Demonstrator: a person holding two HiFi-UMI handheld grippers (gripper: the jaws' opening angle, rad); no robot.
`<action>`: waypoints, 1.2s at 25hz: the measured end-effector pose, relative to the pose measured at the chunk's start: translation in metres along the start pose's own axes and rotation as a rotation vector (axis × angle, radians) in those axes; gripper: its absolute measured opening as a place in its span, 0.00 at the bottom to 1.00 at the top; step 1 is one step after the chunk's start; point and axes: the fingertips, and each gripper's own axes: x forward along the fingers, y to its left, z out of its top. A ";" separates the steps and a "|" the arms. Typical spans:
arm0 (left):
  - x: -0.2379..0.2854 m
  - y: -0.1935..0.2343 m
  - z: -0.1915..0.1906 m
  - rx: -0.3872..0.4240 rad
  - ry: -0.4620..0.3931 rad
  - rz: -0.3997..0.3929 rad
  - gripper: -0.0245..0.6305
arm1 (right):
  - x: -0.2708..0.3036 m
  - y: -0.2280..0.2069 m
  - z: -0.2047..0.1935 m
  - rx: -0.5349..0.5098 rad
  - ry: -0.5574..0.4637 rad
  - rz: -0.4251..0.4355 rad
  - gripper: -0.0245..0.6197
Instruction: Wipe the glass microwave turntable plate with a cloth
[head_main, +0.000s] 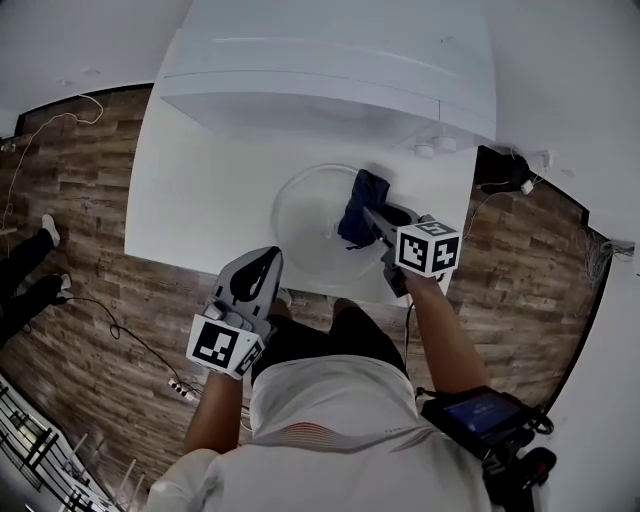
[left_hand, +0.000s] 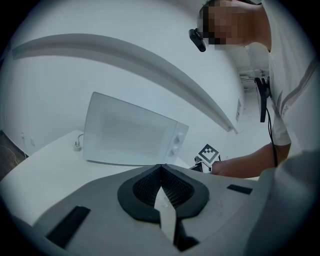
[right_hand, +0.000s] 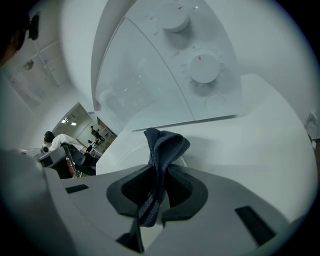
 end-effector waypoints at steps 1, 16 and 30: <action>0.004 -0.005 0.000 0.003 0.002 -0.011 0.05 | -0.006 -0.005 -0.001 0.005 -0.005 -0.007 0.13; 0.042 -0.048 -0.001 0.020 0.014 -0.085 0.05 | -0.060 -0.057 -0.011 0.046 -0.041 -0.087 0.13; 0.007 -0.020 0.007 -0.015 -0.040 -0.011 0.05 | -0.139 0.109 0.084 -0.287 -0.446 0.198 0.13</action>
